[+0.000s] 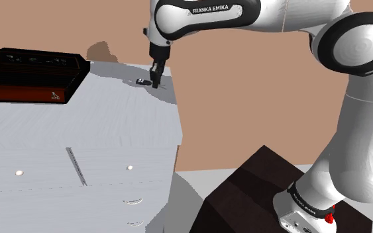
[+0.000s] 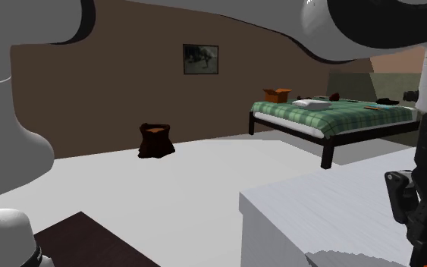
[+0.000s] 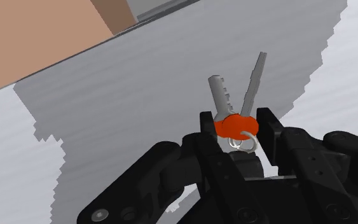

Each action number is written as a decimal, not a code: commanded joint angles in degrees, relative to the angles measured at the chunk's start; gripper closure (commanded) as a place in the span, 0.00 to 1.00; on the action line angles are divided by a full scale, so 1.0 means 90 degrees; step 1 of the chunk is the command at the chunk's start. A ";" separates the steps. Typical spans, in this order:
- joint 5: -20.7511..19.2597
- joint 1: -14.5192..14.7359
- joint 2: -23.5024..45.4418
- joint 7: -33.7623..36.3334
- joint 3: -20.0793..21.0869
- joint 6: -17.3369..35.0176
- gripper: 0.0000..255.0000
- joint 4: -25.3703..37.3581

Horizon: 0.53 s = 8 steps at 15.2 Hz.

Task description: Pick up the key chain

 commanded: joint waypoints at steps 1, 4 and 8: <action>0.0005 0.0003 -0.0018 -0.0004 0.0003 -0.0169 1.00 0.0148; 0.0009 0.0011 -0.0027 -0.0009 0.0006 -0.0422 1.00 0.0392; 0.0010 0.0025 -0.0015 -0.0013 0.0011 -0.0770 1.00 0.0754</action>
